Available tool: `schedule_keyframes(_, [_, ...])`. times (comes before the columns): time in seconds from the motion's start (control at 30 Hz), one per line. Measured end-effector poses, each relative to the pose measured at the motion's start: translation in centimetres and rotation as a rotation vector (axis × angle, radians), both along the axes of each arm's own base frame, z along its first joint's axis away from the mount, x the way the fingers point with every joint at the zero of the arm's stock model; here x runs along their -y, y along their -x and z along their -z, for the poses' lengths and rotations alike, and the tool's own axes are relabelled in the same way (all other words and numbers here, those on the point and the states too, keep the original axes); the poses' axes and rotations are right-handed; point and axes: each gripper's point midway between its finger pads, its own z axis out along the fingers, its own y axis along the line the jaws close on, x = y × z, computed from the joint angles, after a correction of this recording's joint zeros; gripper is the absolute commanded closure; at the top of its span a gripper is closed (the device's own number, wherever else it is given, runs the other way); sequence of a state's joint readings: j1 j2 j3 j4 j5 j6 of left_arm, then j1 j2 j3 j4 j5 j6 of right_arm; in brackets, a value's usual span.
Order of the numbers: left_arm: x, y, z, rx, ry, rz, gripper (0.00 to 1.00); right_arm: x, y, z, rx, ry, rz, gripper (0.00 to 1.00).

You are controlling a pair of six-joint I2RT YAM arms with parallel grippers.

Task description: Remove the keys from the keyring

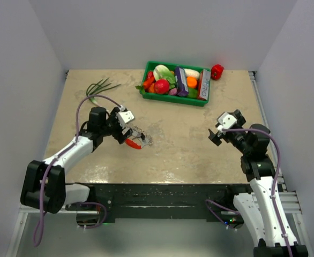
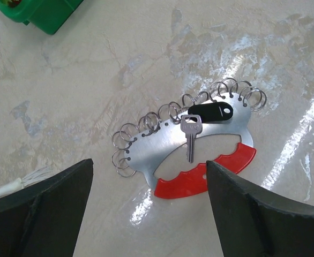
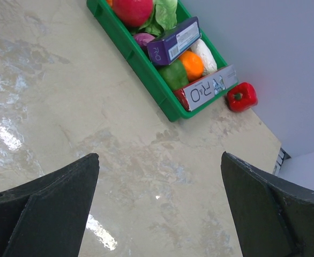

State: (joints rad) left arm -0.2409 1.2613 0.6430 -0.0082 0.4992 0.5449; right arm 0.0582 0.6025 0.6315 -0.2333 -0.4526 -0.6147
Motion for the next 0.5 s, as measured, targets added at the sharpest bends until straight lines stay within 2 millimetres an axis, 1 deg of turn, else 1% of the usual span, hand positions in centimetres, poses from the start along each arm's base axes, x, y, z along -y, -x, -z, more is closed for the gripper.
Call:
schedule_keyframes(0.2, [0.3, -1.0, 1.1, -0.01, -0.027, -0.001, 0.19, -0.2, -0.1, 0.3, -0.01, 0.004, -0.012, 0.01])
schedule_keyframes(0.33, [0.7, -1.7, 1.8, -0.027, -0.044, 0.003, 0.2, -0.2, 0.0, 0.6, -0.022, 0.005, -0.013, 0.01])
schedule_keyframes(0.37, [0.8, -1.8, 1.9, -0.03, -0.047, 0.005, 0.21, -0.2, 0.0, 0.6, -0.023, 0.006, -0.013, 0.01])
schedule_keyframes(0.43, [0.9, -1.7, 2.0, -0.034, -0.048, 0.008, 0.25, -0.2, 0.0, 0.7, -0.026, 0.008, -0.014, 0.01])
schedule_keyframes(0.5, [1.0, -1.7, 2.0, -0.032, -0.047, 0.012, 0.27, -0.2, 0.1, 0.8, -0.029, 0.01, -0.016, 0.01])
